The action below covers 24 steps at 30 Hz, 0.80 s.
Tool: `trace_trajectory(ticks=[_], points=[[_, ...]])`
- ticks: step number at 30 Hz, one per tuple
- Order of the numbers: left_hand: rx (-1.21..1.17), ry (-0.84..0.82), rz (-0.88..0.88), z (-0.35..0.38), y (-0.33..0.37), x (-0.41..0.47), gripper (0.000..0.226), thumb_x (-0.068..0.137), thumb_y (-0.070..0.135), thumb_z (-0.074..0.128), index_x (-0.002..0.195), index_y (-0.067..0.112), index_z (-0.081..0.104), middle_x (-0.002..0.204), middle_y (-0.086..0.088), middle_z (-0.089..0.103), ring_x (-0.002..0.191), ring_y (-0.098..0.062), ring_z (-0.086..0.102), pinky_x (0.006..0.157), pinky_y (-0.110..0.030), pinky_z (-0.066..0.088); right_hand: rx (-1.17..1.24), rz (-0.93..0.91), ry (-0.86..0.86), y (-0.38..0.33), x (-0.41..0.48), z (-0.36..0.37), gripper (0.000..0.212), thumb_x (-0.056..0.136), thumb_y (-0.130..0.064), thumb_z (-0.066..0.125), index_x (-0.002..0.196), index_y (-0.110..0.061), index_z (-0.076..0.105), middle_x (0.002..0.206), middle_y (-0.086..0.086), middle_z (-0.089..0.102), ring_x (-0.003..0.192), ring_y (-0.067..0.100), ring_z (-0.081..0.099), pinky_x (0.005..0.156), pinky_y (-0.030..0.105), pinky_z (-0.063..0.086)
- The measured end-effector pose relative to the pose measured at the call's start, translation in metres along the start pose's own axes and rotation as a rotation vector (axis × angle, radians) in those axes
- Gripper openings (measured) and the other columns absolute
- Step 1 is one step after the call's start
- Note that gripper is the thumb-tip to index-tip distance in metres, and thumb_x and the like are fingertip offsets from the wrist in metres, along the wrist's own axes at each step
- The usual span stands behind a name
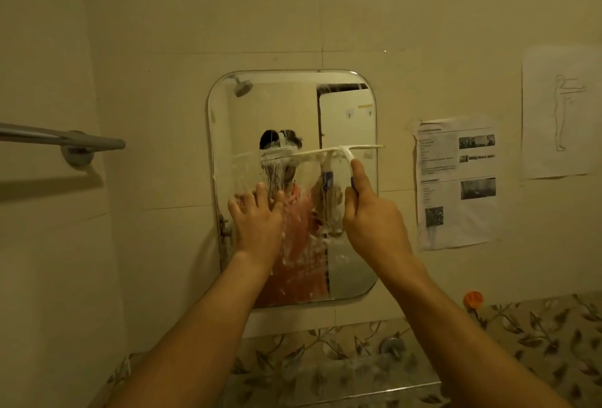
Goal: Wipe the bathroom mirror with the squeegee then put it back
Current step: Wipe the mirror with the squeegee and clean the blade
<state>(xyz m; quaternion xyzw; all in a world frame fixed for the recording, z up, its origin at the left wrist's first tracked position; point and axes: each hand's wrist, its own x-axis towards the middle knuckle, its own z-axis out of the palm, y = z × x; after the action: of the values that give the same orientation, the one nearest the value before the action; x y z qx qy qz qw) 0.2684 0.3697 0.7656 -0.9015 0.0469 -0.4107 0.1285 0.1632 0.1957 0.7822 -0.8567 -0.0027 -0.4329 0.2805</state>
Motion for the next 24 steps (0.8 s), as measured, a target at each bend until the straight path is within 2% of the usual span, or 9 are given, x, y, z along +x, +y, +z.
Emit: trace_trajectory(ticks=[3, 6, 11, 13, 17, 22, 24], points=[[-0.005, -0.008, -0.005, 0.001, 0.000, 0.001, 0.088, 0.088, 0.056, 0.063, 0.159, 0.030, 0.017, 0.160, -0.020, 0.017, 0.138, -0.042, 0.026, 0.109, -0.059, 0.028, 0.090, -0.015, 0.058, -0.008, 0.024, -0.022, 0.055, 0.110, -0.040, 0.031, 0.160, -0.049, 0.008, 0.068, 0.003, 0.060, 0.051, 0.015, 0.053, 0.041, 0.026, 0.043], [0.008, -0.008, -0.015, 0.002, 0.000, 0.001, 0.093, 0.085, 0.054, 0.068, 0.159, 0.030, 0.017, 0.160, -0.020, 0.016, 0.138, -0.041, 0.026, 0.108, -0.059, 0.027, 0.075, -0.037, 0.135, -0.020, 0.060, -0.042, 0.055, 0.111, -0.039, 0.029, 0.160, -0.049, 0.005, 0.071, 0.006, 0.060, 0.053, 0.017, 0.051, 0.046, 0.035, 0.049], [0.023, -0.043, -0.018, 0.000, 0.000, 0.002, 0.096, 0.085, 0.039, 0.069, 0.160, 0.030, 0.010, 0.162, -0.022, 0.011, 0.140, -0.044, 0.022, 0.110, -0.061, 0.025, 0.039, -0.007, 0.175, -0.036, 0.107, -0.053, 0.052, 0.110, -0.037, 0.026, 0.159, -0.046, 0.011, 0.073, 0.006, 0.058, 0.058, 0.019, 0.055, 0.051, 0.039, 0.050], [0.026, -0.044, -0.017, 0.000, 0.000, 0.002, 0.097, 0.085, 0.037, 0.071, 0.160, 0.030, 0.011, 0.162, -0.022, 0.011, 0.140, -0.045, 0.021, 0.110, -0.061, 0.025, 0.023, 0.006, 0.175, -0.038, 0.111, -0.051, 0.053, 0.110, -0.035, 0.026, 0.160, -0.045, 0.010, 0.073, 0.004, 0.057, 0.061, 0.018, 0.057, 0.049, 0.035, 0.043], [0.027, -0.014, -0.019, 0.004, -0.001, 0.003, 0.096, 0.085, 0.050, 0.071, 0.160, 0.032, 0.013, 0.161, -0.020, 0.012, 0.137, -0.043, 0.022, 0.108, -0.060, 0.026, 0.022, 0.038, 0.171, -0.033, 0.097, -0.038, 0.056, 0.111, -0.034, 0.028, 0.161, -0.042, 0.005, 0.073, 0.003, 0.056, 0.060, 0.017, 0.055, 0.047, 0.030, 0.037], [-0.010, -0.010, -0.023, 0.005, 0.000, 0.004, 0.090, 0.090, 0.058, 0.062, 0.160, 0.032, 0.013, 0.162, -0.019, 0.011, 0.139, -0.042, 0.022, 0.111, -0.060, 0.023, 0.040, 0.073, 0.151, -0.011, 0.062, -0.014, 0.058, 0.110, -0.035, 0.030, 0.161, -0.043, 0.005, 0.073, 0.006, 0.057, 0.060, 0.021, 0.056, 0.051, 0.034, 0.041], [0.005, -0.004, -0.026, 0.005, 0.001, 0.004, 0.090, 0.089, 0.059, 0.063, 0.159, 0.031, 0.014, 0.161, -0.020, 0.012, 0.138, -0.043, 0.025, 0.111, -0.060, 0.024, 0.054, 0.095, 0.144, -0.005, 0.048, -0.005, 0.058, 0.109, -0.036, 0.031, 0.161, -0.042, 0.004, 0.076, 0.009, 0.059, 0.063, 0.025, 0.058, 0.054, 0.039, 0.048]])
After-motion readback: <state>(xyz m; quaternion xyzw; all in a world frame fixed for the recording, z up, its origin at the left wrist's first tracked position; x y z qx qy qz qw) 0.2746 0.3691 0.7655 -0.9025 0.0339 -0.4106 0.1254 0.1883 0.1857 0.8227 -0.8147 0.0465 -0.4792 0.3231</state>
